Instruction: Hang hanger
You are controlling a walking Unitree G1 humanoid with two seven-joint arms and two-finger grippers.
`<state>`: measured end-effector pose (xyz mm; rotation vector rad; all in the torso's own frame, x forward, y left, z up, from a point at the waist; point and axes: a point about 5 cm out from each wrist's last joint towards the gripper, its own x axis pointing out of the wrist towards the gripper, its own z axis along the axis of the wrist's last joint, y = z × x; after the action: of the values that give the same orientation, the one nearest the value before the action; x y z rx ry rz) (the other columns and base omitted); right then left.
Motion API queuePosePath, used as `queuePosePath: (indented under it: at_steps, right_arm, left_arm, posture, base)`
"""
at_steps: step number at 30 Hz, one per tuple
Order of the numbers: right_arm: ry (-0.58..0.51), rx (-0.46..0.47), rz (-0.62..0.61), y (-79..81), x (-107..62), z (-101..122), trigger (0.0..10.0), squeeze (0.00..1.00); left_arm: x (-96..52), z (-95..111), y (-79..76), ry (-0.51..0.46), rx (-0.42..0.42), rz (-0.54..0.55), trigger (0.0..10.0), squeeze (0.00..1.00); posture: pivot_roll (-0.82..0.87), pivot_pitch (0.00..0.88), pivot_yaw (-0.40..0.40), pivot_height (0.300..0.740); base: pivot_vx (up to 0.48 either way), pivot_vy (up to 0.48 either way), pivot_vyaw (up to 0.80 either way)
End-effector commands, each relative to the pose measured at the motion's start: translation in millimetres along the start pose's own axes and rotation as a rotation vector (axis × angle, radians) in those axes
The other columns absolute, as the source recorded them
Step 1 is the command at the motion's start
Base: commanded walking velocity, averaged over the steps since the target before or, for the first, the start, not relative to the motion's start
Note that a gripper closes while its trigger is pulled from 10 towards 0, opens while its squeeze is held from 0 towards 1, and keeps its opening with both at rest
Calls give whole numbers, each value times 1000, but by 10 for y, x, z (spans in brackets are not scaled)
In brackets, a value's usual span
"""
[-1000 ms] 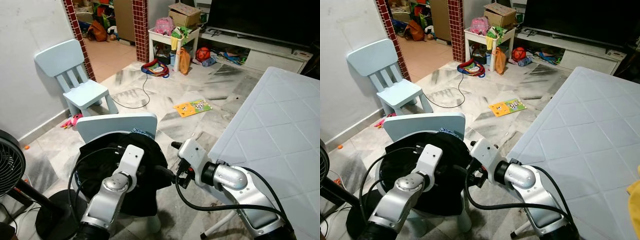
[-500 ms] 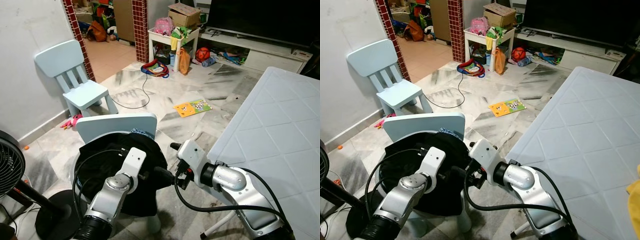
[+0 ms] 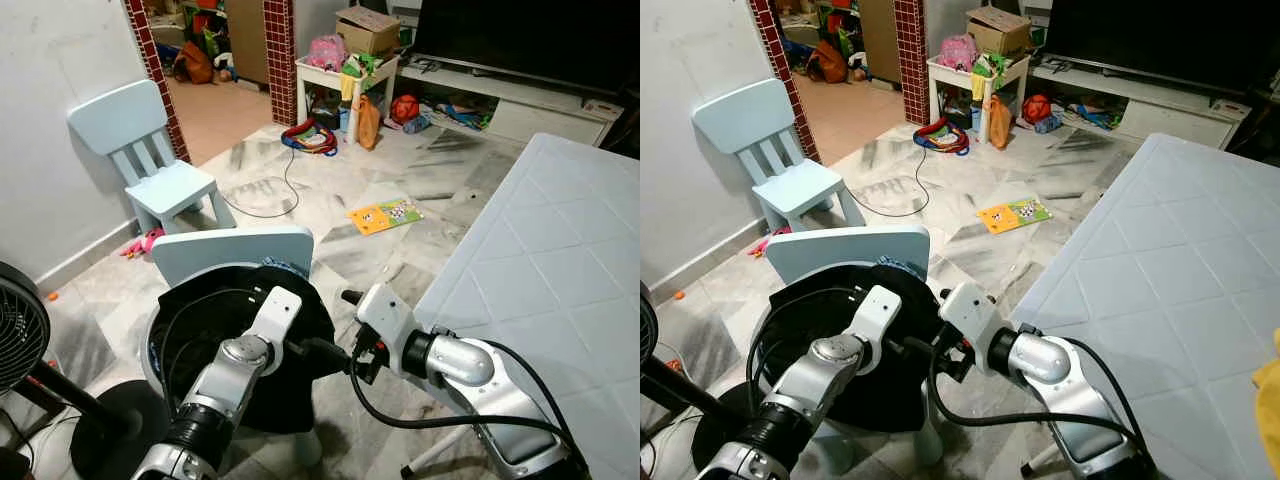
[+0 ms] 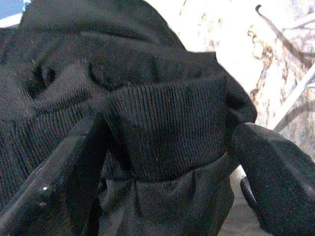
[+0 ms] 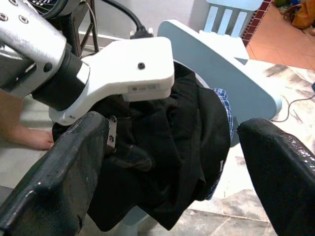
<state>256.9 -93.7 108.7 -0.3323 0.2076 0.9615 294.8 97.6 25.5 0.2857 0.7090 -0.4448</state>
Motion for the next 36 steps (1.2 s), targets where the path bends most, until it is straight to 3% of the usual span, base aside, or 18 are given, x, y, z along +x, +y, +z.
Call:
queuePosePath:
  at_steps: [1, 9, 11, 12, 13, 14, 20, 36]
  right_arm:
    - [-6, -15, 11, 18, -5, 43, 10000, 0]
    - [-4, -13, 15, 36, -5, 39, 10000, 0]
    - [-4, -13, 16, 36, -4, 40, 10000, 0]
    - [-3, -13, 17, 37, -5, 39, 10000, 0]
    - [-3, -13, 17, 37, -5, 39, 10000, 0]
    - [-2, -13, 18, 39, -6, 36, 10000, 0]
    - [0, -16, 21, 41, -4, 35, 10000, 0]
    - [-1, -23, 24, 33, 9, 37, 10000, 0]
  left_arm:
    - [15, 11, 3, 7, 27, -14, 10000, 1000]
    - [75, -85, 6, 47, 13, -16, 10000, 1000]
    - [84, -94, 18, 47, 11, -9, 10000, 961]
    - [89, -99, 36, 34, -30, -5, 8784, 392]
    - [89, -99, 36, 34, -30, -5, 8784, 392]
    - [96, -110, 63, 25, -77, 1, 0, 0]
    - [121, -154, 156, 4, -212, 43, 0, 0]
    - [152, -155, 192, -39, -260, 91, 0, 0]
  posture:
    - [-173, 0, 29, 740]
    - [-173, 0, 33, 740]
    - [-173, 0, 33, 740]
    - [-173, 0, 33, 740]
    - [-173, 0, 33, 740]
    - [-173, 0, 32, 740]
    - [-174, 0, 33, 740]
    - [-170, 0, 29, 740]
  base:
    - [0, 0, 0]
    - [0, 0, 0]
    - [0, 0, 0]
    - [0, 0, 0]
    - [0, 0, 0]
    - [0, 0, 0]
    - [0, 0, 0]
    - [0, 0, 0]
